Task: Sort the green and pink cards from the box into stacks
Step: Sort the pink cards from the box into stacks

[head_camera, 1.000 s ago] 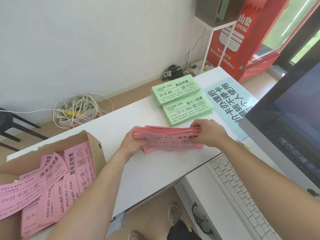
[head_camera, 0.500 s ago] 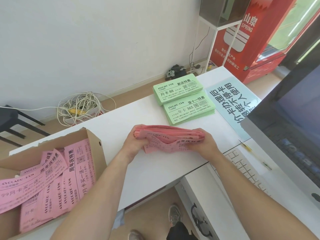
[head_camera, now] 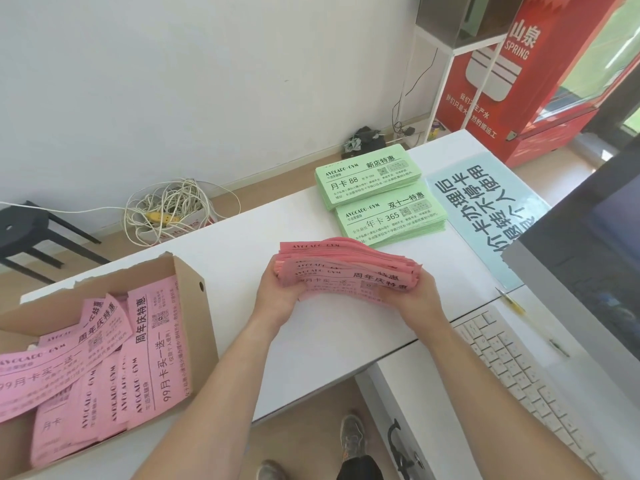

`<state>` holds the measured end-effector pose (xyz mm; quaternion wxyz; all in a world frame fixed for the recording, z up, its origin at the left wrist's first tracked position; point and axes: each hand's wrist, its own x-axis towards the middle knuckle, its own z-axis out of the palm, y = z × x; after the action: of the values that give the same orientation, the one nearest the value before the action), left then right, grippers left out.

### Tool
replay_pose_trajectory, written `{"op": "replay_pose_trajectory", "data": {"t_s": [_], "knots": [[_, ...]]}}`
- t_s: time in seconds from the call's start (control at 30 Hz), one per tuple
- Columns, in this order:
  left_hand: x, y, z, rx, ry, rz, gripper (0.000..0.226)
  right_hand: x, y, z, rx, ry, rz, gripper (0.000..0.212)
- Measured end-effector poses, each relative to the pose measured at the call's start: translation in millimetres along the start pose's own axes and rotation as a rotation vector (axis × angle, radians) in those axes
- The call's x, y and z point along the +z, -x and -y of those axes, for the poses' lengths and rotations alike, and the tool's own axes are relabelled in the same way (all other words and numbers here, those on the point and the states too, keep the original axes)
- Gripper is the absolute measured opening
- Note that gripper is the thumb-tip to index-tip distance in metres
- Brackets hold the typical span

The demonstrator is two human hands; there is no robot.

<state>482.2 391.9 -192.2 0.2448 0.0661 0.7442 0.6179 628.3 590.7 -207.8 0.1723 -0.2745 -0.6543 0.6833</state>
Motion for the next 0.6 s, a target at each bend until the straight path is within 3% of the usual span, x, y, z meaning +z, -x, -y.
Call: {"op": "replay_pose_trajectory", "data": {"t_s": [0.13,0.33,0.6], "knots": [[-13.2,-1.3,4.9,0.068,-0.062,-0.041,0.049,-0.5,-8.5,2.1,-0.028,0.011,0.025,0.047],[-30.1,5.7,17.5,-0.032,-0.097,0.057,0.054,-6.5,-0.6,-6.8,0.031,0.060,0.109,0.051],[-31.0,10.7,20.0,-0.009,-0.031,0.057,0.070,2.4,7.7,-12.7,-0.059,0.070,0.073,0.047]]}}
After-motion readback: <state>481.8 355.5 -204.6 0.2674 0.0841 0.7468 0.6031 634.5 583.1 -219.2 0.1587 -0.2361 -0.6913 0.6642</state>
